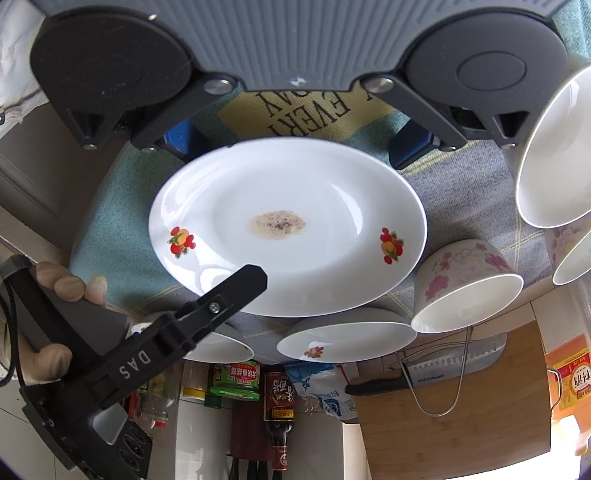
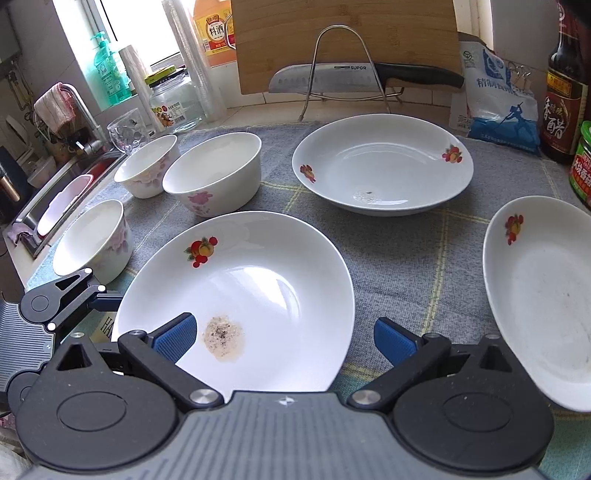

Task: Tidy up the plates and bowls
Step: 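Lift the stained plate and carry it toward the placed plate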

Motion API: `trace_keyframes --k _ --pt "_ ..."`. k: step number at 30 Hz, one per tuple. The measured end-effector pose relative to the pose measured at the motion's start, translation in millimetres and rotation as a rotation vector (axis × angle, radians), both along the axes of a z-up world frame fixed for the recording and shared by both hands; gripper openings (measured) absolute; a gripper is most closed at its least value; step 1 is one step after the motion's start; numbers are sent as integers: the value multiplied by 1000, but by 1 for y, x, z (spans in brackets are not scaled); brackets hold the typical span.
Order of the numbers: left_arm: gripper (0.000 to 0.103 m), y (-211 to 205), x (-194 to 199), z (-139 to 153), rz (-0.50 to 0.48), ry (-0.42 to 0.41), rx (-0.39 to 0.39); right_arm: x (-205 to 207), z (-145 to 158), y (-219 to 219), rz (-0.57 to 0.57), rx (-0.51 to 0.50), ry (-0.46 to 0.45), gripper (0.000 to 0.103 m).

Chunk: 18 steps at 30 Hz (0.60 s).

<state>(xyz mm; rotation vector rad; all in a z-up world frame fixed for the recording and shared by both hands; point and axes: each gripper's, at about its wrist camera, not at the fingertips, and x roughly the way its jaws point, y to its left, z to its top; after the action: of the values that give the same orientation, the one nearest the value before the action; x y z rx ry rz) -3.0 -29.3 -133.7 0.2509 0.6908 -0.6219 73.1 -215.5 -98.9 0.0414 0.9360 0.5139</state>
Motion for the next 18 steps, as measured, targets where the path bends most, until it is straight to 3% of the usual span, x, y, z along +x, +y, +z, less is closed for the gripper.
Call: trace_keyframes --k 18 --pt "103 -1 3 1 -41 -6 9 40 -12 5 109 38 108 103"
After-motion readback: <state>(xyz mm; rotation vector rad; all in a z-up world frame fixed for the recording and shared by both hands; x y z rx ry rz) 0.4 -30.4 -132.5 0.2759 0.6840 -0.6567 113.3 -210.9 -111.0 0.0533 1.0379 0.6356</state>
